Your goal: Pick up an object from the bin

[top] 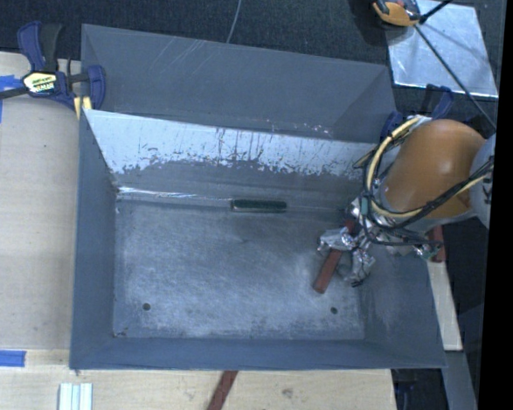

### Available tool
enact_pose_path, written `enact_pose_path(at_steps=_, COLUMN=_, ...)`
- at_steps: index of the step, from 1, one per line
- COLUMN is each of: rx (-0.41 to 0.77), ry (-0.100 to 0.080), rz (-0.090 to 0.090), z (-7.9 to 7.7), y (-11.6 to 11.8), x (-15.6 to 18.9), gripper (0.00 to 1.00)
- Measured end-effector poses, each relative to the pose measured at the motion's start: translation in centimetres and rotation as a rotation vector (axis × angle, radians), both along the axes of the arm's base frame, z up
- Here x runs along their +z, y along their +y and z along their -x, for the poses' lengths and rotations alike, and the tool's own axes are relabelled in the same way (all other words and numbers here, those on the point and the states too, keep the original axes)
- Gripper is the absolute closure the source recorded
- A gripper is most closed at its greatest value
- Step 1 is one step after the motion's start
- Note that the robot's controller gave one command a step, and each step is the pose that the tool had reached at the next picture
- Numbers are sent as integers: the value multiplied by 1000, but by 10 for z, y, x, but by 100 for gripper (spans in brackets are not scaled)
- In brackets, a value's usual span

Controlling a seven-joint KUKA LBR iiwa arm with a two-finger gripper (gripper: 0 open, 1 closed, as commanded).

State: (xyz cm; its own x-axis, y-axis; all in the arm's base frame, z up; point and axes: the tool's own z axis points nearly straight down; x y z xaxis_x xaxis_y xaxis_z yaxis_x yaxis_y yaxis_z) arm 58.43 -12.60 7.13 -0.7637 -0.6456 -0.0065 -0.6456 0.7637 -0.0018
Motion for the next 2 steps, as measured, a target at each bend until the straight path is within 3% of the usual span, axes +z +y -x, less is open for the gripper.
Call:
enact_pose_path(at_steps=1, rx=0, ry=0, rz=0, z=0, y=0, x=0, gripper=100)
enact_pose_path(at_steps=2, rx=-7, ry=4, rz=2, z=-24, y=-20, x=211, gripper=100)
